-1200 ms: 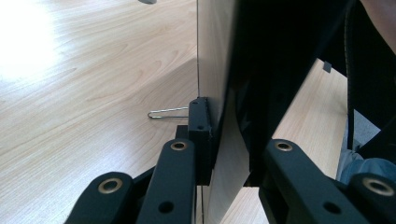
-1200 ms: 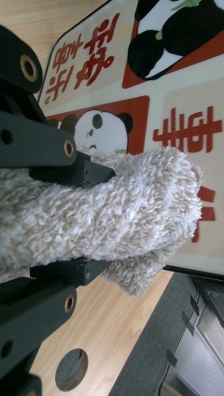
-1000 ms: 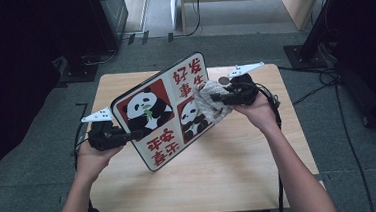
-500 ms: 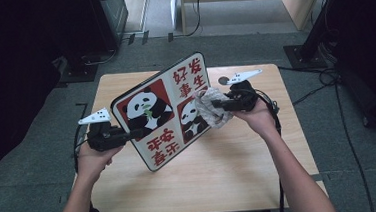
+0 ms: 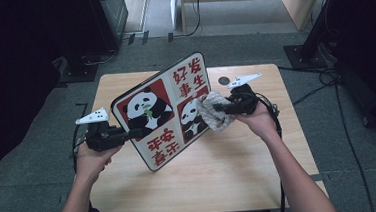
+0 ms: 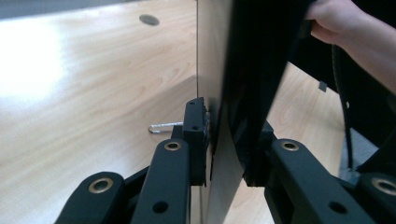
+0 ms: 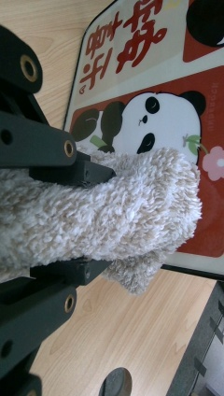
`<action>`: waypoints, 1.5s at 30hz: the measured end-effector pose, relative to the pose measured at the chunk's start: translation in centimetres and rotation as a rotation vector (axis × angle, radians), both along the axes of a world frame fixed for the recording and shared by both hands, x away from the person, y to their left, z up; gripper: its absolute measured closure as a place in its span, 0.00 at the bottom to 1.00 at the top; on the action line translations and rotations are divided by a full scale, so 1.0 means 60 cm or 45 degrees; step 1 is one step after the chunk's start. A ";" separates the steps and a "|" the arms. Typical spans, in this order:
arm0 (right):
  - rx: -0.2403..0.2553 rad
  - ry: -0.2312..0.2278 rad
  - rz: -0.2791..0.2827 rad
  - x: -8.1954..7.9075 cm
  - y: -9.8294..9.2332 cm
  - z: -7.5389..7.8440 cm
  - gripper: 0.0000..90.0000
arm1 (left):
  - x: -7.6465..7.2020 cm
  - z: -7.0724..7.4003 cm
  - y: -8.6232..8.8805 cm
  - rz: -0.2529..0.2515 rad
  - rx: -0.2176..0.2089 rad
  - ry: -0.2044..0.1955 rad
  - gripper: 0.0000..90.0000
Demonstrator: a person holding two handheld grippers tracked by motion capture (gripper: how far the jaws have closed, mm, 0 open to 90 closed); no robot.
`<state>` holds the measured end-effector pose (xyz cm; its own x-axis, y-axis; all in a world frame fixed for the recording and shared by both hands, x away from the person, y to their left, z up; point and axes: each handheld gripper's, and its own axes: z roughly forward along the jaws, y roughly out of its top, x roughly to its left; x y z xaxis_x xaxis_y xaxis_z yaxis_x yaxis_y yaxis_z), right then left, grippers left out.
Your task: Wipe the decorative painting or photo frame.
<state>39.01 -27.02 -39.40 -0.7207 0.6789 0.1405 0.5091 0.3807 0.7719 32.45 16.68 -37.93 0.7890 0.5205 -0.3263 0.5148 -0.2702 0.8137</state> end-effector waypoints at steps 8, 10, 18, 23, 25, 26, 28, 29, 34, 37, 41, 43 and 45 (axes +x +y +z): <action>-0.019 0.016 -0.009 -0.006 -0.001 -0.017 0.72 | -0.003 0.001 -0.001 0.001 0.011 -0.050 0.87; -0.016 0.023 -0.010 -0.007 -0.001 -0.022 0.72 | -0.003 -0.001 0.001 -0.014 -0.001 -0.064 0.87; -0.035 0.021 -0.008 -0.012 -0.002 -0.044 0.72 | -0.004 -0.001 0.000 -0.018 0.003 -0.067 0.87; -0.028 0.022 -0.004 -0.014 -0.006 -0.059 0.72 | -0.004 0.000 0.000 -0.015 0.007 -0.067 0.87; -0.031 0.036 -0.011 -0.016 -0.006 -0.063 0.72 | -0.003 0.000 0.000 -0.010 0.006 -0.063 0.87; -0.028 0.036 -0.012 -0.016 -0.006 -0.066 0.72 | -0.003 0.000 0.000 -0.011 0.008 -0.058 0.87; -0.040 0.056 -0.013 -0.017 -0.006 -0.070 0.72 | -0.002 0.001 0.000 -0.011 0.007 -0.056 0.87; -0.048 0.061 -0.011 -0.017 -0.007 -0.073 0.72 | -0.002 0.001 -0.001 -0.008 0.007 -0.054 0.87; -0.061 0.094 -0.015 -0.018 -0.006 -0.087 0.72 | -0.001 0.001 -0.001 -0.014 0.011 -0.056 0.87; -0.060 0.108 -0.017 -0.019 -0.006 -0.093 0.72 | 0.000 0.001 0.000 -0.020 0.000 -0.040 0.87; -0.075 0.131 -0.014 -0.020 -0.006 -0.103 0.72 | 0.000 0.001 0.000 -0.019 -0.003 -0.040 0.87; -0.077 0.151 -0.015 -0.020 -0.007 -0.109 0.72 | 0.000 0.001 0.000 -0.018 -0.001 -0.042 0.87; -0.082 0.165 -0.014 -0.019 -0.007 -0.113 0.72 | 0.000 0.001 0.000 -0.016 -0.001 -0.044 0.87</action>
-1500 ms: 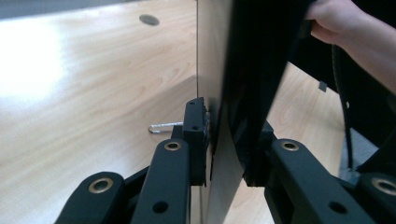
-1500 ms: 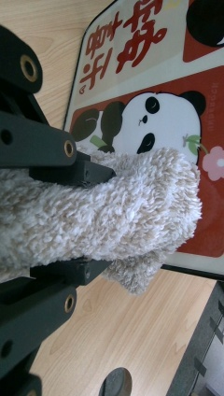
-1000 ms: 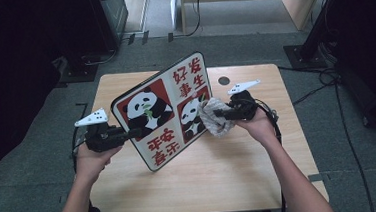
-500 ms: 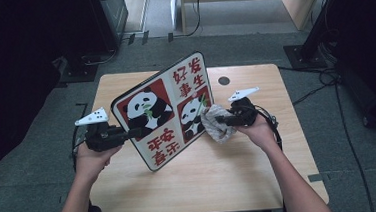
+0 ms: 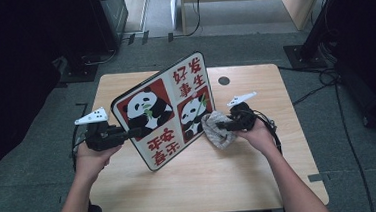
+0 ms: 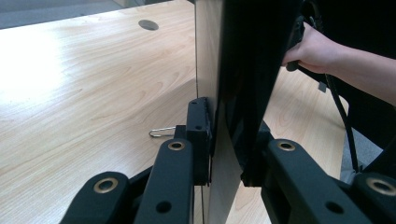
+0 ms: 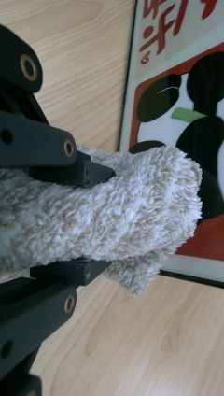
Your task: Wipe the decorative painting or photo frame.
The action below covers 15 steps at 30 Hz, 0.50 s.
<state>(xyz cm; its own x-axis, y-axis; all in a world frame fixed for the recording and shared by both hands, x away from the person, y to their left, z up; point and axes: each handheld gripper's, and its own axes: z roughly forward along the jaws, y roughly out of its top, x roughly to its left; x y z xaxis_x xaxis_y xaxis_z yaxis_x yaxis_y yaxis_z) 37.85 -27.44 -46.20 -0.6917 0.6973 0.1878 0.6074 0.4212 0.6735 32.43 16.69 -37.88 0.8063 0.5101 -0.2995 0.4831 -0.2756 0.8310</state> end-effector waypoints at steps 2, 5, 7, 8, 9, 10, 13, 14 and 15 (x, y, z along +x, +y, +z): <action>-0.002 0.006 0.000 0.000 0.000 -0.002 0.72 | 0.000 0.000 0.000 0.000 0.000 0.001 0.87; -0.002 0.006 -0.010 -0.001 -0.001 0.002 0.72 | 0.000 0.000 0.000 0.002 0.000 0.004 0.87; 0.006 -0.002 -0.009 -0.001 -0.004 0.007 0.72 | 0.000 0.000 0.000 0.005 0.001 0.004 0.87; 0.009 0.003 -0.009 -0.001 -0.004 0.009 0.72 | 0.000 0.000 0.000 0.006 0.002 0.001 0.87; 0.008 0.004 -0.011 -0.001 -0.005 0.012 0.72 | 0.000 0.000 0.000 0.008 0.001 0.001 0.87; 0.009 0.007 -0.013 -0.002 -0.007 0.015 0.72 | 0.000 0.000 0.000 0.010 0.001 -0.001 0.87; 0.016 -0.013 -0.019 -0.005 -0.010 0.028 0.72 | -0.001 0.000 0.000 0.012 0.003 -0.002 0.87; 0.026 -0.018 -0.024 -0.006 -0.011 0.034 0.72 | -0.001 0.000 0.000 0.013 0.005 -0.005 0.87; 0.030 -0.032 -0.019 -0.007 -0.013 0.039 0.72 | -0.001 0.000 0.000 0.011 0.004 -0.005 0.87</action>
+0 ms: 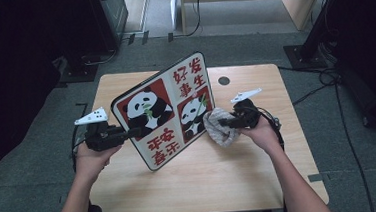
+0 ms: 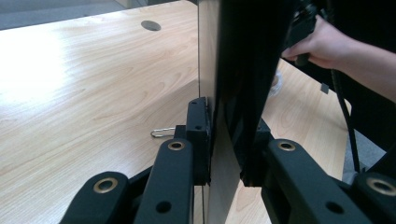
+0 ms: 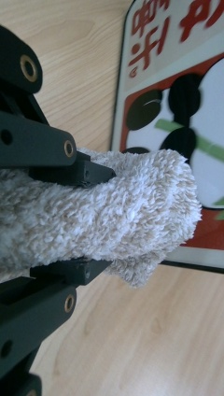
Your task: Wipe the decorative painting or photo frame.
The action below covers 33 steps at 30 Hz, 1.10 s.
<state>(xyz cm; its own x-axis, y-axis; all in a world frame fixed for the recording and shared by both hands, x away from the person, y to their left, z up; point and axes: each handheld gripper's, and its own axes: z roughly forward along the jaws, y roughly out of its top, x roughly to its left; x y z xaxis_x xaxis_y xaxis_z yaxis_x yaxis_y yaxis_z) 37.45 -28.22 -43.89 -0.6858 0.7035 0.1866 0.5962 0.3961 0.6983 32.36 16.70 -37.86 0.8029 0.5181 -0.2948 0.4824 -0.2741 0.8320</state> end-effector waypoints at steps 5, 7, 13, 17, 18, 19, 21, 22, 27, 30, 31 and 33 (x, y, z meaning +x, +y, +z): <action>0.024 -0.031 -0.010 -0.005 -0.002 0.033 0.72 | 0.001 0.000 0.001 0.007 0.001 -0.005 0.86; 0.023 -0.042 -0.006 -0.005 0.001 0.047 0.72 | 0.001 -0.001 0.001 0.008 0.000 -0.003 0.86; 0.030 -0.081 0.008 -0.004 0.008 0.096 0.72 | 0.000 0.000 0.001 0.010 0.007 -0.007 0.87; 0.043 -0.094 0.026 0.000 0.015 0.126 0.72 | 0.000 0.000 0.000 0.013 0.006 -0.005 0.87; 0.039 -0.105 0.033 0.002 0.018 0.137 0.72 | 0.000 0.000 0.000 0.013 0.006 -0.005 0.87; 0.040 -0.105 0.032 0.003 0.021 0.143 0.72 | 0.000 0.000 0.001 0.012 0.006 -0.004 0.87; 0.054 -0.117 0.043 0.007 0.025 0.160 0.72 | 0.000 0.000 0.001 0.012 0.004 -0.003 0.87; 0.060 -0.117 0.042 0.008 0.026 0.166 0.72 | 0.000 0.000 0.001 0.011 0.003 -0.003 0.87; 0.048 -0.138 0.057 0.019 0.040 0.205 0.72 | 0.001 0.000 0.001 0.010 0.001 0.000 0.87; 0.040 -0.160 0.079 0.022 0.052 0.231 0.72 | 0.001 0.000 0.001 0.011 0.001 -0.003 0.87; 0.038 -0.166 0.081 0.024 0.056 0.240 0.72 | 0.001 0.000 0.001 0.009 0.001 -0.003 0.87; 0.032 -0.176 0.086 0.027 0.064 0.258 0.72 | 0.001 0.000 0.000 0.011 0.001 -0.002 0.87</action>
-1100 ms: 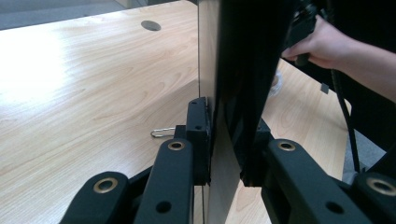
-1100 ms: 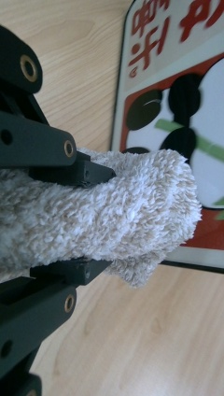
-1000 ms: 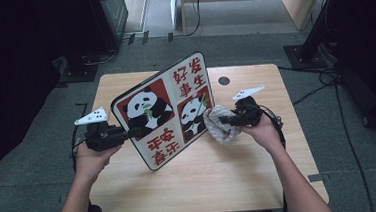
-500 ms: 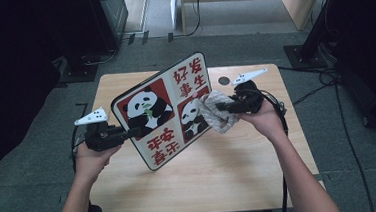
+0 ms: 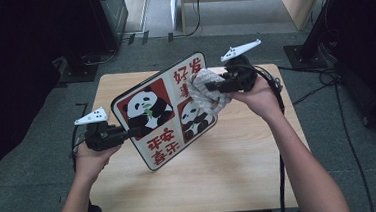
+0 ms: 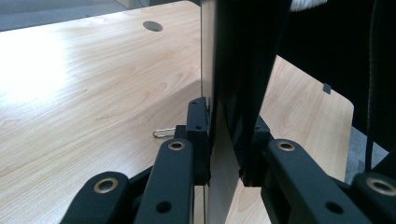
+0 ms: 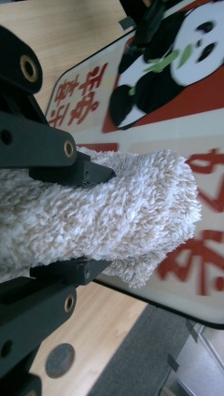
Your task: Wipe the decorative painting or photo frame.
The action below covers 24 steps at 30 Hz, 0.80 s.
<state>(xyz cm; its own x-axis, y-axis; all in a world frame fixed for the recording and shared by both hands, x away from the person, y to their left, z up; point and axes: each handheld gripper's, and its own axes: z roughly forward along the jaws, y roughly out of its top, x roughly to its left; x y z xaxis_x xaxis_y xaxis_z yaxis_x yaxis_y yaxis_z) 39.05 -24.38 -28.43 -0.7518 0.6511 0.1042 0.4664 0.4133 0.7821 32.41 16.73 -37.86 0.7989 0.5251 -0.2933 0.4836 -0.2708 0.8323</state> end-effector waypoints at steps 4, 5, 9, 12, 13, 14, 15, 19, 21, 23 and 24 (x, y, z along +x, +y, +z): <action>0.003 -0.040 0.016 0.002 0.015 0.038 0.72 | 0.001 0.000 0.001 -0.004 -0.004 0.008 0.88; 0.005 -0.044 0.019 0.002 0.017 0.045 0.72 | 0.001 0.000 0.001 -0.006 -0.005 0.009 0.88; 0.017 -0.079 0.027 0.005 0.031 0.077 0.72 | 0.002 -0.001 0.001 -0.009 -0.010 0.007 0.88; 0.026 -0.086 0.035 0.007 0.042 0.089 0.72 | 0.002 -0.001 0.001 -0.014 -0.011 0.006 0.88; 0.025 -0.084 0.038 0.008 0.045 0.089 0.72 | 0.002 -0.001 0.001 -0.016 -0.012 0.007 0.88; 0.018 -0.081 0.035 0.010 0.048 0.087 0.72 | 0.002 -0.001 0.001 -0.019 -0.012 0.008 0.88; 0.011 -0.074 0.032 0.013 0.051 0.084 0.72 | 0.003 -0.001 0.001 -0.020 -0.012 0.008 0.88; 0.002 -0.058 0.043 0.019 0.057 0.067 0.72 | 0.002 -0.001 0.002 -0.018 -0.009 0.006 0.88; -0.004 -0.048 0.047 0.020 0.059 0.061 0.72 | 0.001 -0.001 0.001 -0.016 -0.007 0.005 0.88; 0.000 -0.052 0.056 0.020 0.059 0.058 0.72 | 0.001 -0.001 0.001 -0.016 -0.007 0.005 0.88; 0.001 -0.047 0.054 0.020 0.059 0.057 0.72 | 0.001 -0.001 0.001 -0.015 -0.007 0.007 0.88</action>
